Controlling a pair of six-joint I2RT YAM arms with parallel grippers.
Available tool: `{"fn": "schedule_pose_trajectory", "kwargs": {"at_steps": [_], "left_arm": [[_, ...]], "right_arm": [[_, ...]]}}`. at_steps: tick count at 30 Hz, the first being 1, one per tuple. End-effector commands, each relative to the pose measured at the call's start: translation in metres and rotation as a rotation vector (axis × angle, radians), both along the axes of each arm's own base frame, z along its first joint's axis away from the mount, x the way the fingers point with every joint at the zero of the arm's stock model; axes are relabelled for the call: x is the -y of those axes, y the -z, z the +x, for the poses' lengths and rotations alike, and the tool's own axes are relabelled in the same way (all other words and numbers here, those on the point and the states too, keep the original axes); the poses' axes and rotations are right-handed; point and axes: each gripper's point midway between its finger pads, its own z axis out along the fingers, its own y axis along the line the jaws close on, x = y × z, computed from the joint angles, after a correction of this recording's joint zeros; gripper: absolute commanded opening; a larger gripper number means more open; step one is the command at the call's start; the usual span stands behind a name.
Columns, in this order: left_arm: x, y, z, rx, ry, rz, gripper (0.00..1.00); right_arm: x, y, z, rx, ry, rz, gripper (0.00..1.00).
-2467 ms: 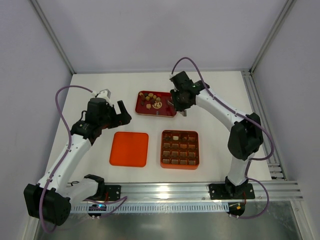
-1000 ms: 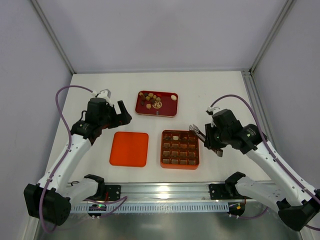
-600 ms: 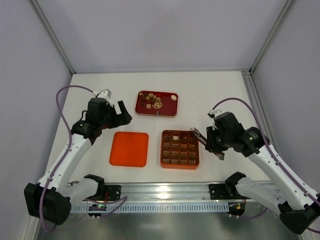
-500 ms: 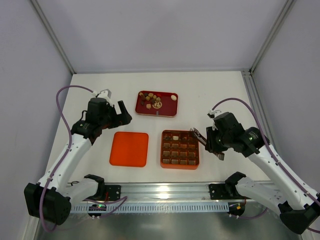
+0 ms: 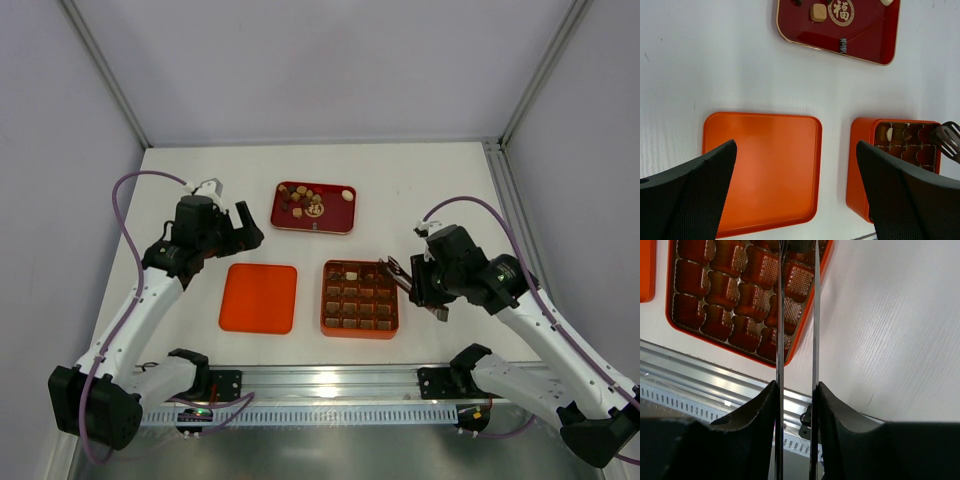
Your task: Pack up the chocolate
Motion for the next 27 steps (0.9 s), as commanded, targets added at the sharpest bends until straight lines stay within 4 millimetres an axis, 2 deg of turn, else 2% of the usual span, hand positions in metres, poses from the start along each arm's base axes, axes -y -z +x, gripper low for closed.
{"fn": "schedule_pose_trajectory", "kwargs": {"at_steps": [1, 11, 14, 17, 20, 21, 23, 24, 25, 27], "left_arm": [[0.002, -0.003, 0.004, 0.020, 0.015, -0.004, 1.00], [0.003, -0.003, 0.004, 0.017, 0.017, -0.007, 1.00], [0.003, -0.003, 0.004, 0.020, 0.018, -0.008, 1.00], [0.003, -0.003, 0.004, 0.019, 0.017, -0.007, 1.00], [0.002, -0.004, 0.004, 0.023, 0.012, -0.004, 1.00], [0.002, -0.004, 0.004, 0.023, 0.012, -0.004, 1.00], [0.002, -0.004, 0.004, 0.022, 0.012, -0.006, 1.00], [0.002, -0.003, 0.004, 0.020, 0.013, -0.007, 1.00], [0.002, -0.004, 0.004, 0.021, 0.014, -0.006, 1.00], [0.002, -0.004, 0.004, 0.022, 0.014, -0.006, 1.00]], "right_arm": [[-0.003, -0.003, 0.000, 0.006, 0.001, 0.015, 0.38], [-0.003, -0.006, 0.001, 0.014, -0.002, 0.010, 0.41], [-0.009, -0.020, 0.012, 0.051, -0.008, 0.028, 0.42], [-0.023, -0.035, 0.032, 0.086, -0.032, 0.038, 0.42], [-0.047, -0.049, 0.065, 0.142, -0.060, 0.067, 0.42], [-0.060, -0.051, 0.074, 0.126, -0.083, 0.084, 0.42], [-0.073, -0.053, 0.091, 0.133, -0.106, 0.091, 0.42], [-0.085, -0.067, 0.104, 0.175, -0.114, 0.122, 0.42], [-0.094, -0.055, 0.116, 0.144, -0.121, 0.104, 0.42], [-0.109, -0.068, 0.139, 0.182, -0.135, 0.113, 0.42]]}}
